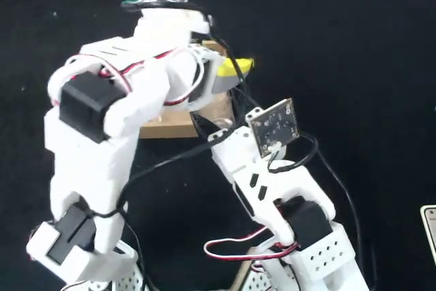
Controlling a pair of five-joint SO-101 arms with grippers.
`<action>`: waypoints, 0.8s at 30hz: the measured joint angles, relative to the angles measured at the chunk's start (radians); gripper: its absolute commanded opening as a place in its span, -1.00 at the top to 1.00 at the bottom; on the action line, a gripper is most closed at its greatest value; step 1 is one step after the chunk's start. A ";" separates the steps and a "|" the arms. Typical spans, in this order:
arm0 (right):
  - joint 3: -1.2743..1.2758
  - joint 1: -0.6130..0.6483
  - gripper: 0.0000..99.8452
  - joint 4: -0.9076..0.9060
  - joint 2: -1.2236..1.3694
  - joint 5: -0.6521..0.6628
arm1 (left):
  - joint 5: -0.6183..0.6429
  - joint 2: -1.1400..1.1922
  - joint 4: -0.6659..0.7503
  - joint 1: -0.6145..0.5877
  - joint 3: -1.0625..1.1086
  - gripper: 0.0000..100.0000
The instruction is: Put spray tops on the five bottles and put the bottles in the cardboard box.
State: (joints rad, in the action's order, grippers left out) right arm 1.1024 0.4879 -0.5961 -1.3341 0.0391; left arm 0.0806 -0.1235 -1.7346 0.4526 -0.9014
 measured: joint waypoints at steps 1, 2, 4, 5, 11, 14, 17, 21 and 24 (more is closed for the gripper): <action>0.000 0.000 0.98 0.000 0.000 0.000 | 0.000 -0.011 0.000 -0.003 0.002 0.46; 0.003 0.000 0.98 0.000 0.000 0.000 | 0.000 -0.023 0.000 -0.003 0.002 0.47; 0.003 0.000 0.98 0.000 0.000 0.000 | 0.000 -0.061 0.000 0.000 0.002 0.51; 0.003 0.000 0.98 0.000 0.000 0.000 | 0.000 -0.084 0.000 0.002 0.002 0.52; 0.051 -0.066 0.98 0.109 0.000 -0.089 | -0.002 -0.227 0.000 -0.133 0.002 0.63; 0.150 -0.112 0.98 0.290 0.014 -0.141 | -0.002 -0.252 0.000 -0.302 0.046 0.64; 0.256 -0.118 0.98 0.508 0.091 -0.152 | -0.002 -0.253 0.000 -0.496 0.164 0.65; 0.313 -0.126 0.98 0.746 0.216 -0.155 | -0.002 -0.253 0.063 -0.687 0.410 0.64; 0.313 -0.124 0.98 0.810 0.327 -0.155 | -0.003 -0.252 0.178 -0.792 0.628 0.64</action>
State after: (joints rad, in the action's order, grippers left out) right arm 1.4154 0.3636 0.2140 -1.0073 -0.1158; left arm 0.0775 -0.3751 -1.5566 -0.3391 -0.2739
